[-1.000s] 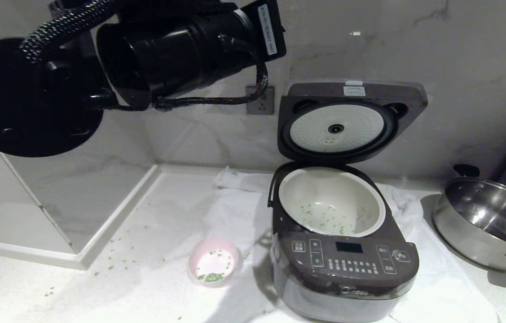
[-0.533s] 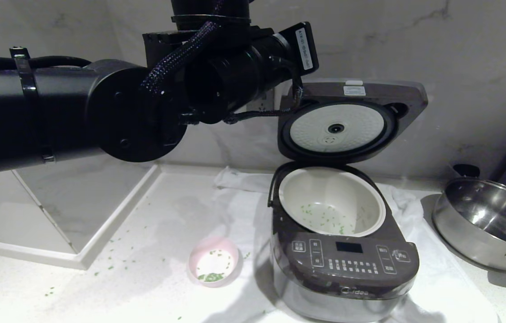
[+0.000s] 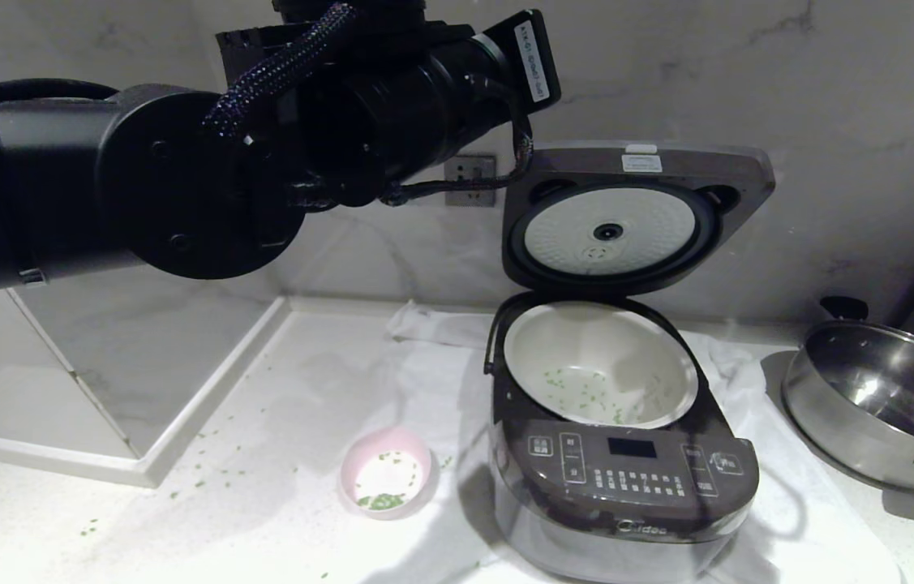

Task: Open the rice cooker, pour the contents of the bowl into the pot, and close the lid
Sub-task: Close the rice cooker

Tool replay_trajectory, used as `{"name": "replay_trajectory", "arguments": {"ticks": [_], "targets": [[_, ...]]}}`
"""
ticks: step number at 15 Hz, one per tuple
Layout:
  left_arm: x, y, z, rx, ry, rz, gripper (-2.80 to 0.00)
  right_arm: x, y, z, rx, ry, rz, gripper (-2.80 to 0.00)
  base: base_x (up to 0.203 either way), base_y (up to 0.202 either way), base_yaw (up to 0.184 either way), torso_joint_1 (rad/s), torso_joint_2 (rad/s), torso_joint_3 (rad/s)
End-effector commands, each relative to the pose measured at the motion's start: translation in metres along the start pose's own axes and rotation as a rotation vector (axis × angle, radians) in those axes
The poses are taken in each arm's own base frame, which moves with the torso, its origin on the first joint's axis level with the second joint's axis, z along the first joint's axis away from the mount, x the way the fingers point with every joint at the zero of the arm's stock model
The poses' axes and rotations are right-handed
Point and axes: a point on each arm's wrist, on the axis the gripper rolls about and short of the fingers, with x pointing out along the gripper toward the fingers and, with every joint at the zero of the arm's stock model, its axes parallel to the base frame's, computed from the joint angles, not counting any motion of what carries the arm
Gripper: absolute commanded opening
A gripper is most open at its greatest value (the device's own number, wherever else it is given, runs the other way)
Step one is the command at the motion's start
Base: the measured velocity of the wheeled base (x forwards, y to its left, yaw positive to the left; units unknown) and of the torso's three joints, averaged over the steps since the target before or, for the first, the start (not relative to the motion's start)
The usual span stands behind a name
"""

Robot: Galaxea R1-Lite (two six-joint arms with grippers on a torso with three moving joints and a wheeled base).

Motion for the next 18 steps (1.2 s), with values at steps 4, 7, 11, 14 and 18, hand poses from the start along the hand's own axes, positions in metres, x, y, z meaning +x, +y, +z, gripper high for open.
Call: {"name": "replay_trajectory", "arguments": {"ticks": [4,7,11,14,18], "targets": [[-0.021,0.007,0.011,-0.001,0.002,0.012,-2.8,0.099,0.02,-0.046,0.075,0.309,0.142,-2.8,0.0,0.0,0.0,0.0,0.0,0.0],[-0.026,0.012,0.015,-0.003,-0.005,0.03,-2.8,0.121,0.033,-0.068,0.086,0.387,0.165,-2.8,0.0,0.0,0.0,0.0,0.0,0.0],[-0.032,0.017,0.014,0.003,0.011,0.039,-2.8,0.123,0.028,-0.071,0.133,0.4,0.147,-2.8,0.0,0.0,0.0,0.0,0.0,0.0],[-0.032,0.017,0.012,0.004,0.017,0.038,-2.8,0.109,0.031,-0.068,0.16,0.451,0.145,-2.8,0.0,0.0,0.0,0.0,0.0,0.0],[-0.03,0.019,0.005,0.008,0.04,0.042,-2.8,0.072,0.039,-0.056,0.257,0.498,0.198,-2.8,0.0,0.0,0.0,0.0,0.0,0.0]]}}
